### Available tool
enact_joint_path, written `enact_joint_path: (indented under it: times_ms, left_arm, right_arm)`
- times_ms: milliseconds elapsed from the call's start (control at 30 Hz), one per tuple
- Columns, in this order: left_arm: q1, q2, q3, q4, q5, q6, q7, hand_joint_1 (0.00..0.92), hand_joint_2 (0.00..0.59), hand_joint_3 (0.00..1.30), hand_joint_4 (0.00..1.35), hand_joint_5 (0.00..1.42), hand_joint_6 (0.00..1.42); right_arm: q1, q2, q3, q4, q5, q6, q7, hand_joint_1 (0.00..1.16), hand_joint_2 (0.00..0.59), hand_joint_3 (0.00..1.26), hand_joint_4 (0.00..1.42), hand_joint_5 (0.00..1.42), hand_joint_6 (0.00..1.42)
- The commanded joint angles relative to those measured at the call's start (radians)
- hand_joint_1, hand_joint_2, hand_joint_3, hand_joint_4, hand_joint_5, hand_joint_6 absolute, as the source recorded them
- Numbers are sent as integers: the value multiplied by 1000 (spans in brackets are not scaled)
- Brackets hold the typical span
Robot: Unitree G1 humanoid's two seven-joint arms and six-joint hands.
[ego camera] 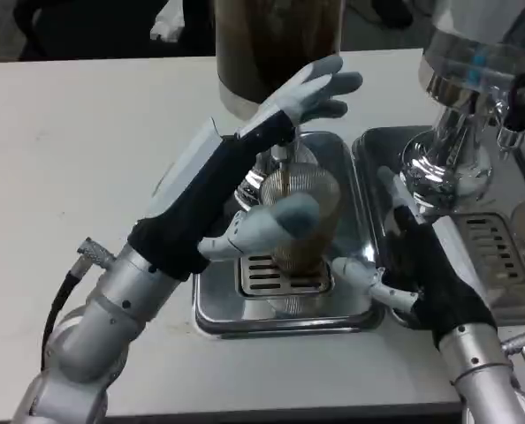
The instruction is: Grasp the cup under the faucet to collect the drink, then remove the cup.
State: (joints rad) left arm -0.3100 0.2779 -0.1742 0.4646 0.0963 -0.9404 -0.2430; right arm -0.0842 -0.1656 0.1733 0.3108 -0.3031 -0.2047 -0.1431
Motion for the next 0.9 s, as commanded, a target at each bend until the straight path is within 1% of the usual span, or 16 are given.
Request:
enact_joint_path:
  times_ms: [33, 133, 333, 500, 767, 900]
  left_arm:
    - [14, 9, -20, 4, 45, 24, -24, 0, 116, 187, 16, 206, 110]
    - [15, 11, -14, -1, 44, 28, -21, 0, 116, 187, 16, 205, 109]
    - [20, 12, -7, -14, 44, 36, -20, 0, 117, 190, 23, 212, 107]
    - [28, 13, -6, -20, 45, 42, -20, 0, 117, 195, 26, 215, 106]
    - [36, 9, -6, -29, 48, 49, -17, 0, 117, 196, 27, 216, 106]
    - [43, 9, -5, -39, 48, 54, -16, 0, 117, 197, 27, 216, 106]
  right_arm:
    - [-50, 19, -11, 72, 25, -62, 2, 659, 210, 0, 0, 0, 0]
    - [-70, 28, -8, 102, 22, -83, -3, 662, 210, 0, 0, 0, 0]
    - [-99, 43, -8, 149, 23, -100, 2, 670, 212, 0, 0, 0, 0]
    - [-115, 48, -6, 171, 25, -107, 10, 674, 213, 0, 0, 0, 0]
    - [-115, 50, 1, 166, 22, -102, 25, 673, 210, 0, 0, 0, 0]
    - [-81, 43, 5, 120, 21, -106, 44, 671, 209, 0, 0, 0, 0]
